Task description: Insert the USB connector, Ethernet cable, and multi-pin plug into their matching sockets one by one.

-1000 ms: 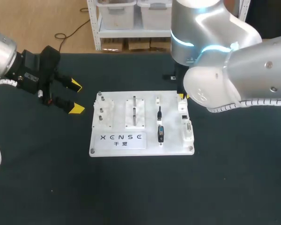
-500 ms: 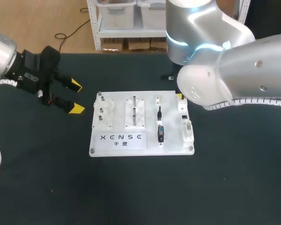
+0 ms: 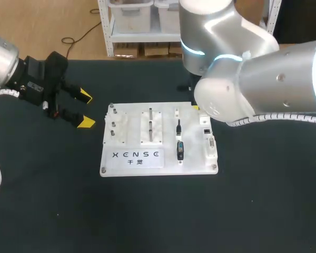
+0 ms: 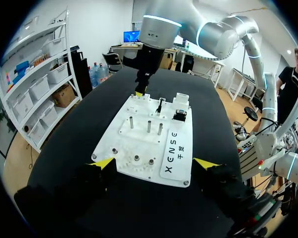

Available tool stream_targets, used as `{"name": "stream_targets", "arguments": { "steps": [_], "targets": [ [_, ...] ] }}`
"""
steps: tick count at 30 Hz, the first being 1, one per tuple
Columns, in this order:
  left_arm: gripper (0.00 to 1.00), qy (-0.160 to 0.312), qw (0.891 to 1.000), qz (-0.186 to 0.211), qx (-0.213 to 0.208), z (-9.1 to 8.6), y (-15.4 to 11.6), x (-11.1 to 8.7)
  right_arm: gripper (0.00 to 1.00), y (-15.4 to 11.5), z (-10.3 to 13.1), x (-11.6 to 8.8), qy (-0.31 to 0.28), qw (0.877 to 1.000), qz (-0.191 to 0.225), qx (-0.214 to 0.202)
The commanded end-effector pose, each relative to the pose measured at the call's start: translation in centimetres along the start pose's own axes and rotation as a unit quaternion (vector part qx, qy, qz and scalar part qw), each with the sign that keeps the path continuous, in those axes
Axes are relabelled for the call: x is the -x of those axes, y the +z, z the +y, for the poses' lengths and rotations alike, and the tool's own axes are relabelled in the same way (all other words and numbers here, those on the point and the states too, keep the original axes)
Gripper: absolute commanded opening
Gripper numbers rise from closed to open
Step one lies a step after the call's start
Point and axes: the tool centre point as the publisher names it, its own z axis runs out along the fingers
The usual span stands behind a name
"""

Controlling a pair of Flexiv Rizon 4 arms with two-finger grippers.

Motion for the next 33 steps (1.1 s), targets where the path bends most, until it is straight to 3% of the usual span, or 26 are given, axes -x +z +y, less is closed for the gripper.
{"name": "stream_targets", "arguments": {
  "steps": [1, 9, 20, 24, 27, 33],
  "targets": [
    [1.0, 0.001, 1.0, -0.001, 0.0, 0.0, 0.0, -0.1, 1.0, -3.0, -0.1, -1.1, 0.002, 0.999, -0.038, 0.013],
    [1.0, 0.001, 1.0, -0.001, 0.0, 0.0, 0.0, -0.1, 1.0, -5.6, 2.7, -3.3, -0.02, 0.998, -0.041, 0.038],
    [1.0, 0.001, 1.0, -0.001, 0.0, 0.0, 0.0, -0.1, 1.0, -4.3, 4.9, -7.0, -0.035, 0.998, 0.003, 0.05],
    [1.0, 0.001, 1.0, -0.001, 0.0, 0.0, 0.0, -0.1, 0.8, -3.5, 5.4, -7.6, -0.041, 0.998, 0.016, 0.049],
    [1.0, 0.001, 1.0, -0.001, 0.0, 0.0, 0.0, -0.1, 0.51, -3.1, 5.9, -7.9, -0.045, 0.998, 0.02, 0.047],
    [1.0, 0.001, 1.0, -0.001, 0.0, 0.0, 0.0, -0.1, 0.46, -2.5, 6.6, -8.2, -0.05, 0.997, 0.026, 0.044]
  ]
}}
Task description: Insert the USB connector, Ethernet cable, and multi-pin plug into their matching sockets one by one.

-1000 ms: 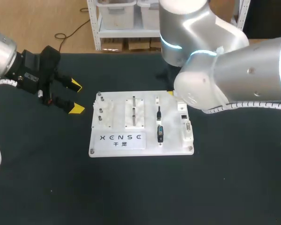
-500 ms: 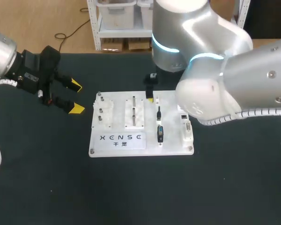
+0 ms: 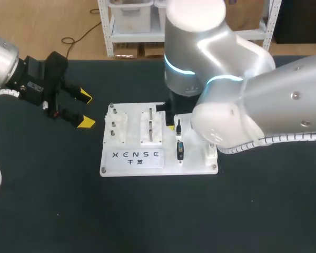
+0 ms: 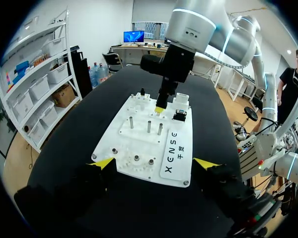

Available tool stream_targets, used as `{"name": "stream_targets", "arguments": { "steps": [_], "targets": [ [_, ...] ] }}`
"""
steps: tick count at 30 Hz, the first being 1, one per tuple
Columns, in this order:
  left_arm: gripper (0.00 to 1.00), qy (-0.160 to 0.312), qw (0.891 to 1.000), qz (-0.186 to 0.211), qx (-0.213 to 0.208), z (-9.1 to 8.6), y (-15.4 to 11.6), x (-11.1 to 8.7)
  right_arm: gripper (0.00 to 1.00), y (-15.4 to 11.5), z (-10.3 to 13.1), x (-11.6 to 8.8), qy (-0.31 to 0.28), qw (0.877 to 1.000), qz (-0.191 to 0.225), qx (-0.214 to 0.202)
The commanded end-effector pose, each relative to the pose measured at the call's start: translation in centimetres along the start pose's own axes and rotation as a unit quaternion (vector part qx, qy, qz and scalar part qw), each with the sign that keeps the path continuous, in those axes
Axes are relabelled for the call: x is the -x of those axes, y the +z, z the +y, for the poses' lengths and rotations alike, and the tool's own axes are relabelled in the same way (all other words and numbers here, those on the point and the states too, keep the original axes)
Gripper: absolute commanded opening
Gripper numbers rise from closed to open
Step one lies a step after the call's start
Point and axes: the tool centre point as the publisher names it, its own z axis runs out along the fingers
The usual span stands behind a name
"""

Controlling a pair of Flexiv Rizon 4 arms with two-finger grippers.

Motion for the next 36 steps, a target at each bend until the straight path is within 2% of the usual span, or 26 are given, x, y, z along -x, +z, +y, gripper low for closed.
{"name": "stream_targets", "arguments": {
  "steps": [1, 4, 9, 14, 25, 36],
  "targets": [
    [1.0, 0.001, 1.0, -0.001, 0.0, 0.0, 0.0, -0.1, 0.44, 0.4, 0.6, 0.2, -0.001, 1.0, 0.005, -0.004],
    [1.0, 0.001, 1.0, -0.001, 0.0, 0.0, 0.0, -0.1, 0.36, 0.6, 0.8, 0.2, -0.004, 1.0, 0.006, -0.004],
    [1.0, 0.001, 1.0, -0.001, 0.0, 0.0, 0.0, -0.1, 0.0, 0.6, 0.7, 0.0, -0.006, 1.0, 0.006, -0.002],
    [1.0, 0.001, 1.0, -0.001, 0.0, 0.0, 0.0, -0.1, 0.0, 0.1, 0.1, -0.1, -0.006, 1.0, -0.004, 0.003],
    [1.0, 0.001, 1.0, -0.001, 0.0, 0.0, 0.0, -0.1, 0.0, -2.9, -2.4, 0.7, 0.019, 0.999, -0.036, 0.028],
    [1.0, 0.001, 1.0, -0.001, 0.0, 0.0, 0.0, -0.1, 0.0, -2.8, -5.4, 0.3, 0.041, 0.999, -0.028, 0.021]
  ]
}}
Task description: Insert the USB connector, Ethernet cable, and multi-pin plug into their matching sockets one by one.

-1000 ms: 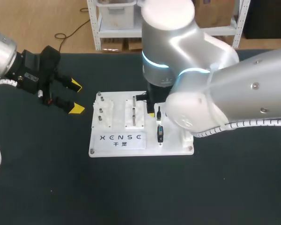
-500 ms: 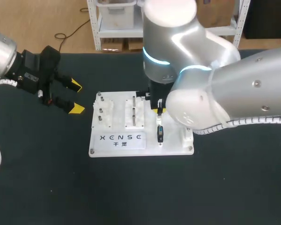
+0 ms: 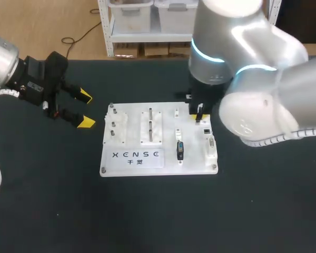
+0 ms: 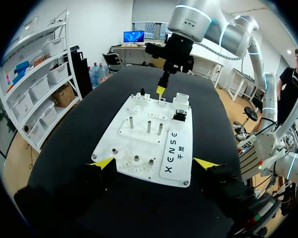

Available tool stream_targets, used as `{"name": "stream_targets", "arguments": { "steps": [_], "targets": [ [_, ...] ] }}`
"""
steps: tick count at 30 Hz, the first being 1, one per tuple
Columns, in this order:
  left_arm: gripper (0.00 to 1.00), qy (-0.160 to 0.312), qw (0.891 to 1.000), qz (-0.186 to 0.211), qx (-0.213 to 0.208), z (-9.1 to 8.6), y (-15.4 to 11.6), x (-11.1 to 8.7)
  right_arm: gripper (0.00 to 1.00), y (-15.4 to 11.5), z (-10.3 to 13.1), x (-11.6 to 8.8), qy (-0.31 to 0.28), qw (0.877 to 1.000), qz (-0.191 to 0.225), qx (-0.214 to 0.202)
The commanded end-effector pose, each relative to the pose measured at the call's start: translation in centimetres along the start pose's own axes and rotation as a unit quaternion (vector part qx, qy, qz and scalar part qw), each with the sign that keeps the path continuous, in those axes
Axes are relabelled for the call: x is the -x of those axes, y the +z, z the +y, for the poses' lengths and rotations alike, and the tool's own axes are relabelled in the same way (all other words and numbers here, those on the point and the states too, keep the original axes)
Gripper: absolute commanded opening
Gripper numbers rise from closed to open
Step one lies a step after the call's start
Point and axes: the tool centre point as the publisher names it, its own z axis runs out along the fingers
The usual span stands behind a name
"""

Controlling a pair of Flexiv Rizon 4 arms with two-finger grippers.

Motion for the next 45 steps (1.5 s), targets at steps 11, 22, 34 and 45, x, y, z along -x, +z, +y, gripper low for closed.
{"name": "stream_targets", "arguments": {
  "steps": [11, 22, 34, 45],
  "targets": [
    [1.0, 0.001, 1.0, -0.001, 0.0, 0.0, 0.0, -0.1, 0.0, 1.3, -2.3, -1.0, 0.009, 1.0, 0.004, -0.019],
    [1.0, 0.001, 1.0, -0.001, 0.0, 0.0, 0.0, -0.1, 0.0, 2.1, -2.6, -1.3, 0.011, 1.0, 0.01, -0.025],
    [1.0, 0.001, 1.0, -0.001, 0.0, 0.0, 0.0, -0.1, 0.0, 2.4, -2.8, -0.4, 0.019, 0.999, 0.002, -0.027],
    [1.0, 0.001, 1.0, -0.001, 0.0, 0.0, 0.0, -0.1, 0.0, 2.3, -2.3, -0.9, 0.012, 1.0, 0.002, -0.022]
  ]
}}
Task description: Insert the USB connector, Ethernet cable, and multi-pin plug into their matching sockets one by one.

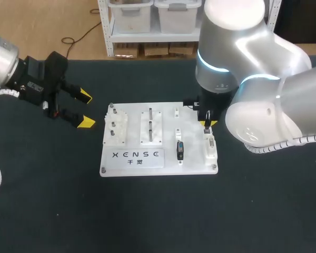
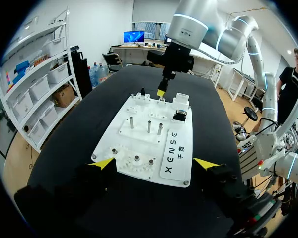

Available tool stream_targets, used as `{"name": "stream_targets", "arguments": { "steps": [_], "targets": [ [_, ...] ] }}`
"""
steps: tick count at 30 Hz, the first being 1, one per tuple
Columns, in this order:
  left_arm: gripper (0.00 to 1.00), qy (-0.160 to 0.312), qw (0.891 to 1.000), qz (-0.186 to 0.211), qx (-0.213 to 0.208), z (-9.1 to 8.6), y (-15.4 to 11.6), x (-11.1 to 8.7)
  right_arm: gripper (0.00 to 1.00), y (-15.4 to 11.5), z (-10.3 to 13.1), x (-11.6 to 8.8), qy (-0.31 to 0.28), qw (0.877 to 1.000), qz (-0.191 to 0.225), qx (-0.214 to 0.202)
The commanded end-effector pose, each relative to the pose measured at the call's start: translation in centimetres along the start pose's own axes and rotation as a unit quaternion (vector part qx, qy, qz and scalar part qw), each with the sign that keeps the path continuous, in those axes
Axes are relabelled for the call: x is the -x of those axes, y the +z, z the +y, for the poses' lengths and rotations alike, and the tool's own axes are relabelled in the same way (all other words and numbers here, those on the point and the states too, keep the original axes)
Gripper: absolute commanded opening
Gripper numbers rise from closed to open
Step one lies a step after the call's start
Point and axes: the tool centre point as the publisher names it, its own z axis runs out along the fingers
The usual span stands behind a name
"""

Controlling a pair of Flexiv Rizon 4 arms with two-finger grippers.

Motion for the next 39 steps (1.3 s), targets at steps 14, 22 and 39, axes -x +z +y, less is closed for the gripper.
{"name": "stream_targets", "arguments": {
  "steps": [14, 22, 39],
  "targets": [
    [1.0, 0.001, 1.0, -0.001, 0.0, 0.0, 0.0, -0.1, 0.0, 2.0, -0.7, -0.8, 0.006, 1.0, 0.01, -0.017],
    [1.0, 0.001, 1.0, -0.001, 0.0, 0.0, 0.0, -0.1, 0.0, 2.6, -0.1, -0.8, 0.005, 1.0, 0.016, -0.023],
    [1.0, 0.001, 1.0, -0.001, 0.0, 0.0, 0.0, -0.1, 1.0, -4.8, 3.6, -1.1, -0.02, 0.998, -0.055, 0.007]
  ]
}}
